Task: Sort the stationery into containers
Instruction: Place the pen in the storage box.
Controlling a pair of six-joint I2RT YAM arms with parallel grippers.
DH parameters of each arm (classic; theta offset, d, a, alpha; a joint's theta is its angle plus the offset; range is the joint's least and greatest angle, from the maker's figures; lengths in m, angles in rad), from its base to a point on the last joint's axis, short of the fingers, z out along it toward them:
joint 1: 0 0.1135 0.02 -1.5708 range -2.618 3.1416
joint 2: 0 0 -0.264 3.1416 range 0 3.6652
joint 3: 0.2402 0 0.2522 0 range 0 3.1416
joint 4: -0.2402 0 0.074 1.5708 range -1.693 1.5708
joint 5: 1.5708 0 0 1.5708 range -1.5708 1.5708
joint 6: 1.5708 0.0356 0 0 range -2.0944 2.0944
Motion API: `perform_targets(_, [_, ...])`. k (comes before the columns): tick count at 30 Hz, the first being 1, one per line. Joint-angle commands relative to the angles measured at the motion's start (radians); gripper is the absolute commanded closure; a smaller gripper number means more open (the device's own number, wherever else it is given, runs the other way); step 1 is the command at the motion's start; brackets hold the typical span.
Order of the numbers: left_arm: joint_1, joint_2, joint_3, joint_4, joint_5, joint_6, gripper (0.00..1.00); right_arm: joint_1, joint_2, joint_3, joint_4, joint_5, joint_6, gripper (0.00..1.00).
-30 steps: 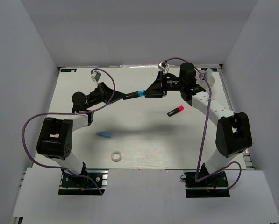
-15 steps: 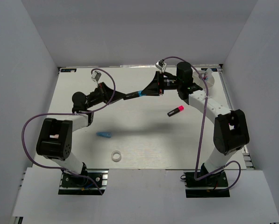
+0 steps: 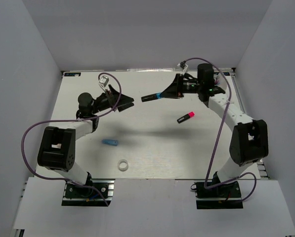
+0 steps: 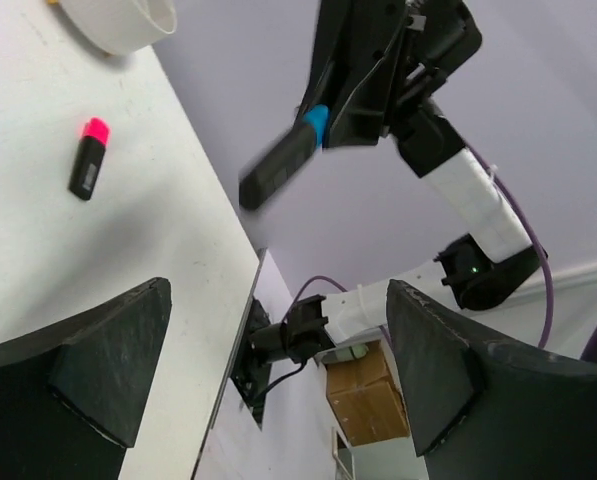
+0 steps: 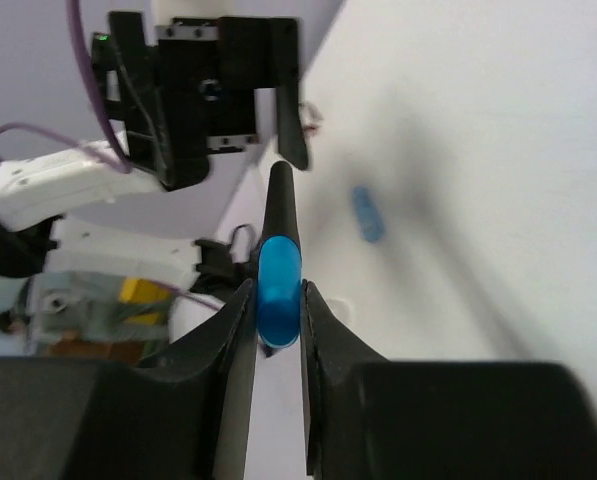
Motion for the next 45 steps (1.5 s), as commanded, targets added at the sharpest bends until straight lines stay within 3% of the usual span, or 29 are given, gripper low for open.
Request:
perform_targets(1, [0.023, -0.026, 0.081, -0.219, 0.004, 0.14, 0.02, -0.113, -0.107, 0.059, -0.222, 0.095, -0.226, 1.0])
perform_targets(3, [0.023, -0.019, 0.162, -0.424, 0.002, 0.312, 0.02, -0.174, -0.121, 0.149, -0.416, 0.214, -0.436, 1.0])
perform_targets(7, [0.0, -0.016, 0.283, -0.732, -0.05, 0.588, 0.02, -0.212, -0.07, 0.36, -0.599, 0.654, -0.767, 1.0])
perform_targets(10, [0.0, -0.019, 0.282, -0.731, -0.061, 0.595, 0.02, -0.234, 0.069, 0.604, -0.709, 0.839, -0.948, 1.0])
perform_targets(17, [0.0, -0.02, 0.248, -0.708, -0.059, 0.583, 0.02, -0.271, 0.387, 1.008, -0.84, 0.933, -1.166, 1.0])
perform_targets(22, [0.0, -0.046, 0.225, -0.72, -0.059, 0.603, 0.02, -0.265, 0.424, 0.969, -0.777, 1.055, -1.3, 1.0])
perform_targets(34, [0.0, -0.032, 0.214, -0.683, -0.047, 0.574, 0.02, -0.265, 0.441, 0.932, -0.783, 1.086, -1.377, 1.0])
perform_targets(37, [0.0, -0.043, 0.202, -0.687, -0.048, 0.581, 0.02, -0.277, 0.409, 0.926, -0.778, 1.089, -1.355, 1.0])
perform_targets(45, [0.0, -0.071, 0.173, -0.674, -0.058, 0.58, 0.02, -0.36, 0.131, 0.783, -0.761, 0.954, -1.228, 1.0])
